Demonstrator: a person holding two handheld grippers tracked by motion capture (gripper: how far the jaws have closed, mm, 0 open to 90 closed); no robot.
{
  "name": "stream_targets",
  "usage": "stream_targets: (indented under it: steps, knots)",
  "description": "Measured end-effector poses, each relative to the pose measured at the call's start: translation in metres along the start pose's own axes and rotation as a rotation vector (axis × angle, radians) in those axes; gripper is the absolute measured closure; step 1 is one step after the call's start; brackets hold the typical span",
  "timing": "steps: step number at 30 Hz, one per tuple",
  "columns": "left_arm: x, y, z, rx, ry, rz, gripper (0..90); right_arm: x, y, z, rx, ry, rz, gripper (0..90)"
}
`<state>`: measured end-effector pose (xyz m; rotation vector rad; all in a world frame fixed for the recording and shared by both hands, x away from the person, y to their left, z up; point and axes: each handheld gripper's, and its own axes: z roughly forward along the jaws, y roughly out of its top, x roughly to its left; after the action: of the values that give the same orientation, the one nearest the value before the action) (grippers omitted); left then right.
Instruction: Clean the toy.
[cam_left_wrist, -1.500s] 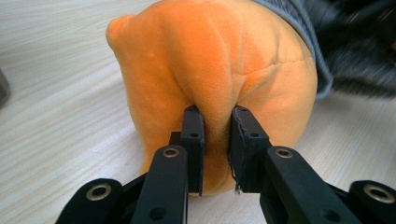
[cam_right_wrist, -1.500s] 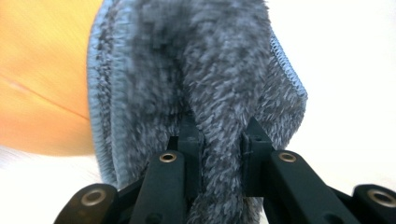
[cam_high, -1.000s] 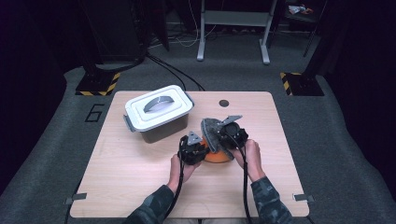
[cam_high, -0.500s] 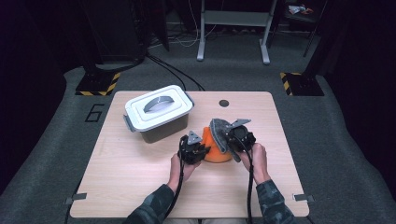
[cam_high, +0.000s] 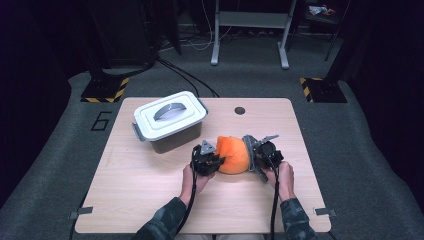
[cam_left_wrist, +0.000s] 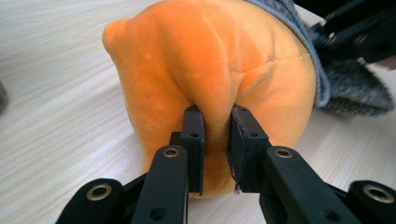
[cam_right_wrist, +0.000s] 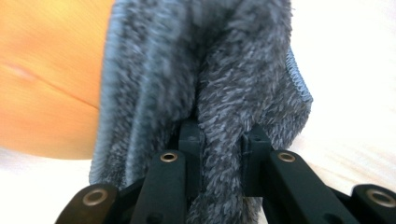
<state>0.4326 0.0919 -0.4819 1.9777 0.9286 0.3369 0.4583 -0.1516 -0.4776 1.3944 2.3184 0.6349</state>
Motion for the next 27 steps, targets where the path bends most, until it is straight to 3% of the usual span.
stream_targets:
  steps: [3, 7, 13, 19, 27]
  knots:
    - [0.000, 0.000, 0.000, -0.002, 0.005, 0.005, 77.0, -0.004, -0.005, 0.009, 0.012, 0.015, 0.018, 75.2]
    - [0.000, 0.000, -0.001, 0.001, 0.006, -0.002, 76.9, -0.007, -0.004, 0.004, 0.003, -0.001, 0.016, 75.3]
    - [0.000, 0.001, -0.001, 0.001, 0.008, 0.002, 76.7, -0.011, 0.004, -0.033, -0.092, -0.040, 0.007, 75.4]
    - [-0.002, 0.002, -0.002, 0.001, 0.011, 0.010, 76.6, 0.011, 0.025, -0.061, -0.157, -0.011, -0.062, 75.1]
    - [-0.006, 0.004, -0.003, -0.001, 0.015, 0.034, 76.4, 0.052, 0.052, -0.060, -0.175, 0.025, -0.204, 74.2]
